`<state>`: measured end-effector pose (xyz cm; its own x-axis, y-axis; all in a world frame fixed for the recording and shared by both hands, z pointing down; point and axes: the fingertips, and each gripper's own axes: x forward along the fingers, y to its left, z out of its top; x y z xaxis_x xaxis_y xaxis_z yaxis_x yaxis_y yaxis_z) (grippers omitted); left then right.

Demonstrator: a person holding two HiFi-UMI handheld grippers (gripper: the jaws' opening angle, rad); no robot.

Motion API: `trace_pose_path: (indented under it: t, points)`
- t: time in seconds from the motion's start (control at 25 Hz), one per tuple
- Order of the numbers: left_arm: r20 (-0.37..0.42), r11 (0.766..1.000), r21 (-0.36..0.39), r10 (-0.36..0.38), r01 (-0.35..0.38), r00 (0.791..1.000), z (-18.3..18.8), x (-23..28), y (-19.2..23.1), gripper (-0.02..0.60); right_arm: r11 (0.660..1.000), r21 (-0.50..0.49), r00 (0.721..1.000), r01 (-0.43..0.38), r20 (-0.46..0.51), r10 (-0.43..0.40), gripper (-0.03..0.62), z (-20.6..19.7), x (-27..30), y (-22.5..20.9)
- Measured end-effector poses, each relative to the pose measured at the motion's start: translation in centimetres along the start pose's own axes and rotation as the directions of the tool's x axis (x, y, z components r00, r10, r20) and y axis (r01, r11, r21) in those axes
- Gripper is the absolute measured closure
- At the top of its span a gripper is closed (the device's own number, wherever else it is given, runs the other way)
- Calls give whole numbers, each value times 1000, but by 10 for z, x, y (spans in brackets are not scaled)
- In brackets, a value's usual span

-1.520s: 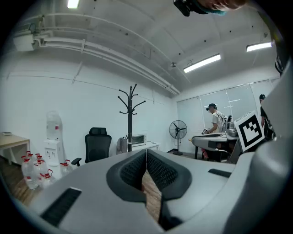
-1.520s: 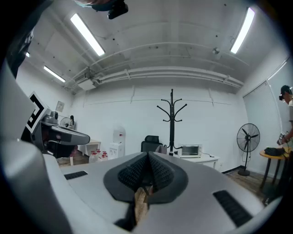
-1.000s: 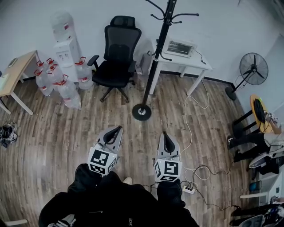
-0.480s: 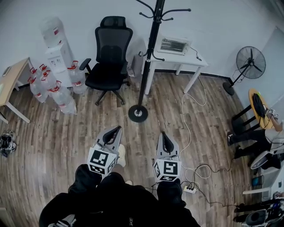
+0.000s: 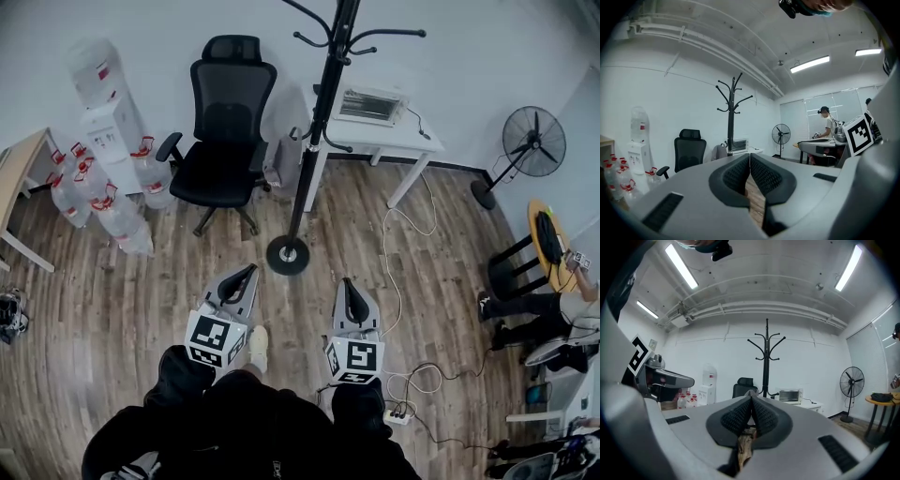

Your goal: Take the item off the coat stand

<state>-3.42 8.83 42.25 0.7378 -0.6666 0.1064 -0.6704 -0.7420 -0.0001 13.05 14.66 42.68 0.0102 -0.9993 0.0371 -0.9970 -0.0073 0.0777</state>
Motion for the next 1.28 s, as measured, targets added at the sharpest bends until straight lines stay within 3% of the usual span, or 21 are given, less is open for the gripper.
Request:
trace_pose_path:
  t: [0.56, 1.28]
  points:
    - [-8, 1000, -13, -14, 14, 1000, 19, 160, 123, 557, 1000, 0, 1000, 5, -15, -5, 577, 10, 196, -32]
    - [-21, 999, -17, 35, -35, 999, 15, 235, 198, 557, 997, 16, 997, -76, -22, 76, 577, -1, 309, -23]
